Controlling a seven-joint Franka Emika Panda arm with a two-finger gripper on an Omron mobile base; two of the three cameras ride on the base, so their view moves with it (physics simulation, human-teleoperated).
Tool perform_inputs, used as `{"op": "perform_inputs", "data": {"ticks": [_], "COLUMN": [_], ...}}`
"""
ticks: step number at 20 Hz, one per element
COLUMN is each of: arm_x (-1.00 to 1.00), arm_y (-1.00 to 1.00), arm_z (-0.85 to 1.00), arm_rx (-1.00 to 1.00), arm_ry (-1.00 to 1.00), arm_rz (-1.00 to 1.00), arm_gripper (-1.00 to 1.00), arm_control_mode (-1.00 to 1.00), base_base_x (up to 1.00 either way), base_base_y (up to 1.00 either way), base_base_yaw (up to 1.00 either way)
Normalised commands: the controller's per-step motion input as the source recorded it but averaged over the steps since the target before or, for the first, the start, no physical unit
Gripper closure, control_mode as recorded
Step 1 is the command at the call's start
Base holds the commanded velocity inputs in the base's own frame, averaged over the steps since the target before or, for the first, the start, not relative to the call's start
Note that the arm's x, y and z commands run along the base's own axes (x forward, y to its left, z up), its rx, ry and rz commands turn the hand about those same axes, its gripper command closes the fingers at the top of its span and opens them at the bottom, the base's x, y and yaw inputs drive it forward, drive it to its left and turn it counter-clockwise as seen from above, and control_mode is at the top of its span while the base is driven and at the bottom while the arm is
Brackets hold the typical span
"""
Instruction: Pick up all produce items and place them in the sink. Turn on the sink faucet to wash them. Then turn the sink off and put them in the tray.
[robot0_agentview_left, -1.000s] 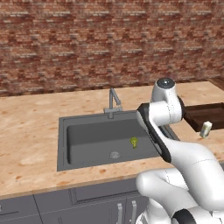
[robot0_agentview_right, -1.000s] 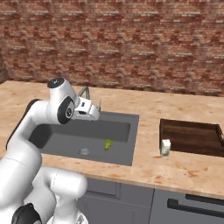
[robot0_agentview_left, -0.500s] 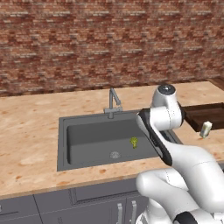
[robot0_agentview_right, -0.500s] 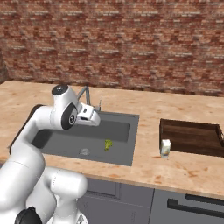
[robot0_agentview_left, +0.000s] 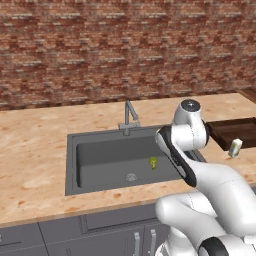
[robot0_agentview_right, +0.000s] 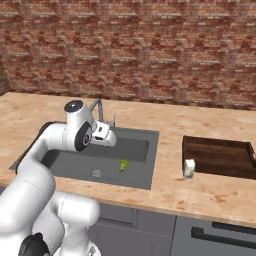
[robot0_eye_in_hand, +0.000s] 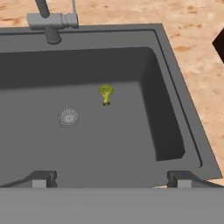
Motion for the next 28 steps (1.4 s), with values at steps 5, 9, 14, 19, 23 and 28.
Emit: {"op": "perform_inputs", "data": {"ticks": [5,9,14,19,23,28], "arm_x": [0.24,0.3,0.34,0.33,0.3,0.21], "arm_y": [0.0,0.0,0.0,0.0,0.0,0.0], "arm_z": [-0.18,-0.12,-0.05,-0.05,-0.1,-0.18], "arm_rx": [0.0,0.01,0.03,0.04,0.03,0.01], "arm_ry": [0.0,0.0,0.01,0.01,0.0,0.01], "arm_rz": [0.0,0.0,0.0,0.0,0.0,0.0], "arm_gripper": [-1.0,-1.0,-1.0,-1.0,-1.0,-1.0], "arm_control_mode": [-1.0,-1.0,-1.0,-1.0,-1.0,-1.0], "base_base_x": [0.0,0.0,0.0,0.0,0.0,0.0], "base_base_y": [0.0,0.0,0.0,0.0,0.0,0.0], "base_base_yaw": [0.0,0.0,0.0,0.0,0.0,0.0]}}
